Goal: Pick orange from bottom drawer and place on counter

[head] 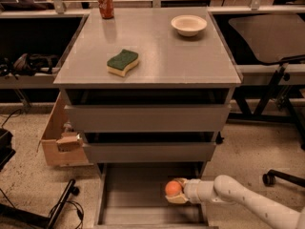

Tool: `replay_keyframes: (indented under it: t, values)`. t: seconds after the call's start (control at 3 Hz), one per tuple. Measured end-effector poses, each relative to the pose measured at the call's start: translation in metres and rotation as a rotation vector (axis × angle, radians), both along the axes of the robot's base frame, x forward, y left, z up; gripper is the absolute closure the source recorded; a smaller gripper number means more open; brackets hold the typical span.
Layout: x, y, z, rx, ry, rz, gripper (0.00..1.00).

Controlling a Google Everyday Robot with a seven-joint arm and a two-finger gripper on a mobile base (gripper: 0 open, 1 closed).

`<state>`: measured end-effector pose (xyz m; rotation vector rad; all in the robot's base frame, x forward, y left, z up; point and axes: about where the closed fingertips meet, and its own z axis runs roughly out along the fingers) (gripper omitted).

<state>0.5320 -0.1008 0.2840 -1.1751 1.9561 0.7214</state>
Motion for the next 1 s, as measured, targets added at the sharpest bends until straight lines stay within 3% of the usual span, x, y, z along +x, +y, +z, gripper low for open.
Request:
replay_keyframes:
  t: [0.33, 0.67, 1.0]
  values:
    - [-0.05, -0.024, 0.084, 0.066, 0.118, -0.019, 1.0]
    - [-0.053, -0.063, 0.192, 0.122, 0.166, -0.058, 1.0]
    - [-0.018, -0.103, 0.313, 0.147, 0.114, -0.106, 1.0]
